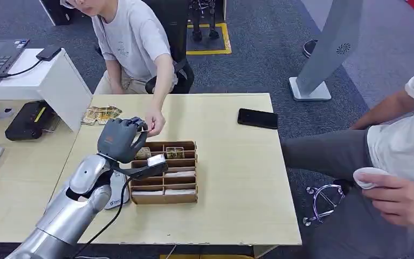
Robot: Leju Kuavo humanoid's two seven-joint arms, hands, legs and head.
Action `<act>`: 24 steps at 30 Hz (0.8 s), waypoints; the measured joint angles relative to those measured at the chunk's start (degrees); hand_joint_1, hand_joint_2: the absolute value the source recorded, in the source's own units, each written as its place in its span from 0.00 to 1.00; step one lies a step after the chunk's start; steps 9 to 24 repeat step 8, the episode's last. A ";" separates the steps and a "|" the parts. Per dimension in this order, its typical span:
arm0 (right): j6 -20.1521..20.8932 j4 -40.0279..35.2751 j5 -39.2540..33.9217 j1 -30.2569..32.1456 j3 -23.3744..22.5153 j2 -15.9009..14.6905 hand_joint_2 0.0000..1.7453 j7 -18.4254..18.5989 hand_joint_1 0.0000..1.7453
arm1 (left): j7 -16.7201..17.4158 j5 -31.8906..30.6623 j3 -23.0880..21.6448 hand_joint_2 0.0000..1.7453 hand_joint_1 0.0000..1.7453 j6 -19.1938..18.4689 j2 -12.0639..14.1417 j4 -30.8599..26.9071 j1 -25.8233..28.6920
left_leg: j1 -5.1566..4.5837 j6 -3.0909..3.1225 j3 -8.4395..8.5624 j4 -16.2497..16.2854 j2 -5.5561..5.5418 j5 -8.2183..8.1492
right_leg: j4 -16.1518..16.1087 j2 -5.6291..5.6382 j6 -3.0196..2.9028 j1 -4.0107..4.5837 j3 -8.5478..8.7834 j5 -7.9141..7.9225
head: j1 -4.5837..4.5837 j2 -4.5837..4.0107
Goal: Pass the card to the sensor for recognition and then transmit it.
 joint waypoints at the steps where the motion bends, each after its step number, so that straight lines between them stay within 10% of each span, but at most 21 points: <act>1: 0.04 0.00 0.00 0.00 0.00 0.02 1.00 0.00 0.00 | 0.00 0.00 0.02 1.00 0.93 0.00 0.00 0.13 -0.05 | 0.00 0.00 0.00 0.00 0.00 0.00 | 0.00 0.00 0.00 0.00 0.00 0.00 | 0.00 0.00; 2: 0.17 0.00 0.02 -0.01 0.00 0.04 1.00 0.00 0.00 | 0.00 0.00 0.02 1.00 0.79 0.02 0.00 0.28 -0.10 | 0.00 0.00 0.00 0.00 0.00 0.00 | 0.00 0.00 0.00 0.00 0.00 0.00 | 0.00 0.00; 3: 0.15 0.00 0.04 0.00 0.00 0.04 1.00 0.00 0.00 | 0.00 0.04 0.04 1.00 0.00 0.11 0.00 0.44 -0.12 | 0.00 0.00 0.01 0.00 0.00 0.00 | 0.00 0.00 0.00 0.00 0.00 0.00 | 0.00 0.00; 24: 0.07 0.00 0.42 -0.01 0.00 0.07 1.00 0.00 0.00 | -0.04 0.52 0.72 1.00 0.00 1.27 0.00 0.94 -0.10 | 0.01 -0.01 0.00 0.00 0.00 0.00 | 0.01 0.00 0.00 0.00 0.01 0.00 | 0.02 0.00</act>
